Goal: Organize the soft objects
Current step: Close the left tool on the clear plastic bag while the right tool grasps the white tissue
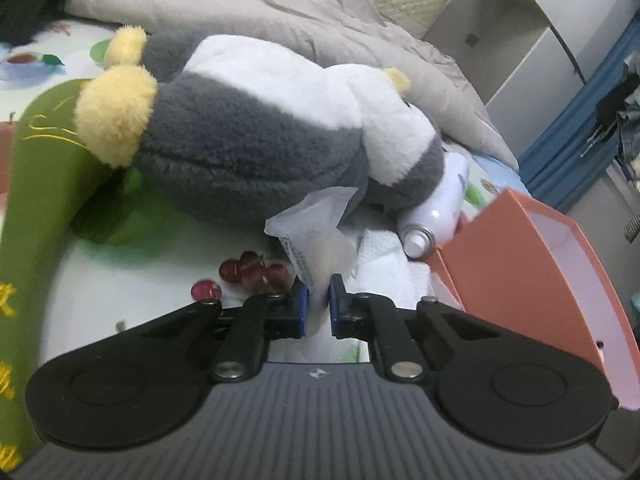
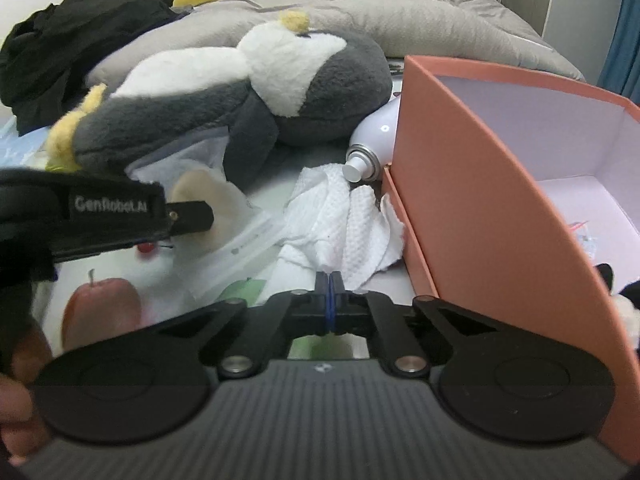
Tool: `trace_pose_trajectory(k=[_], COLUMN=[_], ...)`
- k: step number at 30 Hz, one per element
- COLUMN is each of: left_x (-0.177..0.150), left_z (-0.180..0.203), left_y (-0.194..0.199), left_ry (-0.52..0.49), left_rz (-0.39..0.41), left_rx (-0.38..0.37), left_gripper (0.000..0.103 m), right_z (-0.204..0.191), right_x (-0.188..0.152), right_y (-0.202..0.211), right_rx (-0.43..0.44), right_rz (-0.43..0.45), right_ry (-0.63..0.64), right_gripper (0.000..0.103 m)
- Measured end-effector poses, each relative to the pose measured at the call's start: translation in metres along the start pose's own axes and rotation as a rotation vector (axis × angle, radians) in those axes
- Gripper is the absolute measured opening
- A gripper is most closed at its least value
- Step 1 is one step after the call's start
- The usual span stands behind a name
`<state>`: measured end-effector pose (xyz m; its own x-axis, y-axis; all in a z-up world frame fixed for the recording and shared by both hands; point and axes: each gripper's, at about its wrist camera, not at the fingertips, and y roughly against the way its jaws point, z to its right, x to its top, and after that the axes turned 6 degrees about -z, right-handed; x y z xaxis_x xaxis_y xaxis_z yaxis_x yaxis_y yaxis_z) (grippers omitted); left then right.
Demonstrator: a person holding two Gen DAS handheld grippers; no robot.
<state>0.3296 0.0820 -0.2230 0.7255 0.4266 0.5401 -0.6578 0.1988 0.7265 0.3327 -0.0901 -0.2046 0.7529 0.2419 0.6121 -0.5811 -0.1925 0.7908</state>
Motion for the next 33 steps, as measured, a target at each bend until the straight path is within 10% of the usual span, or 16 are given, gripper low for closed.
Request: trace_pose_trajectory(k=[13, 18, 28, 33], left_x=[-0.043, -0.042, -0.042, -0.042], left_z=[-0.010, -0.016, -0.023, -0.025], left_y=[0.056, 0.056, 0.046, 0.049], left_ry=[0.054, 0.059, 0.074, 0.090], left_rz=[-0.001, -0.016, -0.035, -0.047], left_rx=[0.087, 0.107, 0.112, 0.110], left_gripper=[0.011, 0.011, 0.011, 0.011], right_z=[-0.002, -0.004, -0.008, -0.006], right_x=[-0.016, -0.003, 0.022, 0.020], right_y=[0.031, 0.025, -0.023, -0.036], right_rx=[0.065, 0.063, -0.023, -0.021], right_rz=[0.012, 0.056, 0.063, 0.024], right_ry=[-0.062, -0.043, -0.024, -0.004], right_gripper=[0.010, 0.043, 0.037, 0.008])
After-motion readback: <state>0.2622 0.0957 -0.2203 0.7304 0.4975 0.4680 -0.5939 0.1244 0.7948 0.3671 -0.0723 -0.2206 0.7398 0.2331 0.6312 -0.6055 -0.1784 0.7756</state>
